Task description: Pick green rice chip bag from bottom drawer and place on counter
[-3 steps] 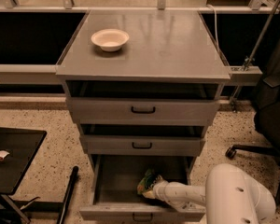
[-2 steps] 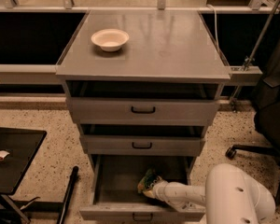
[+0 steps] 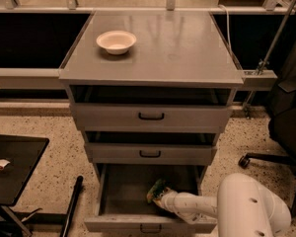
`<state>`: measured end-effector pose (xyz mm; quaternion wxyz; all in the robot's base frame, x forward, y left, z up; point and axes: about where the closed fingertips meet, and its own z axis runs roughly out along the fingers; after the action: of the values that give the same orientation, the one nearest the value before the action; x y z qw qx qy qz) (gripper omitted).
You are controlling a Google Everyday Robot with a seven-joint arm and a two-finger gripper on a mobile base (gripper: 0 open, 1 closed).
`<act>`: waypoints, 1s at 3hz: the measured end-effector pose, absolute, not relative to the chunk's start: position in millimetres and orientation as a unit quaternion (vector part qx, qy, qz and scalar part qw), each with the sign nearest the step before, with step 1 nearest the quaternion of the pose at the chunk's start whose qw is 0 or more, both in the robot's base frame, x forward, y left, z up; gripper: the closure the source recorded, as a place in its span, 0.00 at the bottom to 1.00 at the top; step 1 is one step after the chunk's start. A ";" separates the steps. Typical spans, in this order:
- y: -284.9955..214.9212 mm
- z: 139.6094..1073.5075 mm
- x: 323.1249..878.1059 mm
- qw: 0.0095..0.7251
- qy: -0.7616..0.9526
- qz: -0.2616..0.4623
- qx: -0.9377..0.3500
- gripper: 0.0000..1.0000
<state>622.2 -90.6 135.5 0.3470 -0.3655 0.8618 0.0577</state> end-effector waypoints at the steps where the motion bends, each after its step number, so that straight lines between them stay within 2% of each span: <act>1: -90.6 135.5 622.2 0.347 0.862 0.058 -0.365 1.00; 2: -88.1 151.5 611.5 0.353 0.859 0.048 -0.367 1.00; 3: -92.3 232.3 612.9 0.401 0.841 -0.002 -0.364 1.00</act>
Offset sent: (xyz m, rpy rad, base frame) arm -0.0546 0.0100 0.0842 -0.0718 -0.0997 -0.0163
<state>612.9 -92.3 232.3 0.4010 -0.3643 0.8405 -0.0022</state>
